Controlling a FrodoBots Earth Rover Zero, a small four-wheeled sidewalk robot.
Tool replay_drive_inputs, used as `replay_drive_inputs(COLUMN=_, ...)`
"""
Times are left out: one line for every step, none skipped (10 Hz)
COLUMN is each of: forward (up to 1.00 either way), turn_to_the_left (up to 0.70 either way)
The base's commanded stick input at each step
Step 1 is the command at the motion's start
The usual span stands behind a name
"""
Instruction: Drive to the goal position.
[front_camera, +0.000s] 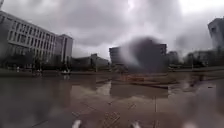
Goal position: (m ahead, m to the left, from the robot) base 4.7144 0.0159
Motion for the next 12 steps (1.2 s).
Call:
replay_drive_inputs(forward=0.70, turn_to_the_left=0.00)
replay_drive_inputs(forward=0.70, turn_to_the_left=0.00)
replay_drive_inputs(forward=0.70, turn_to_the_left=0.00)
replay_drive_inputs(forward=0.70, turn_to_the_left=0.00)
replay_drive_inputs(forward=0.70, turn_to_the_left=0.00)
replay_drive_inputs(forward=0.70, turn_to_the_left=0.00)
replay_drive_inputs(forward=0.70, turn_to_the_left=0.00)
replay_drive_inputs(forward=0.70, turn_to_the_left=0.00)
replay_drive_inputs(forward=0.70, turn_to_the_left=0.00)
replay_drive_inputs(forward=0.70, turn_to_the_left=0.00)
replay_drive_inputs(forward=0.70, turn_to_the_left=0.00)
replay_drive_inputs(forward=0.70, turn_to_the_left=0.00)
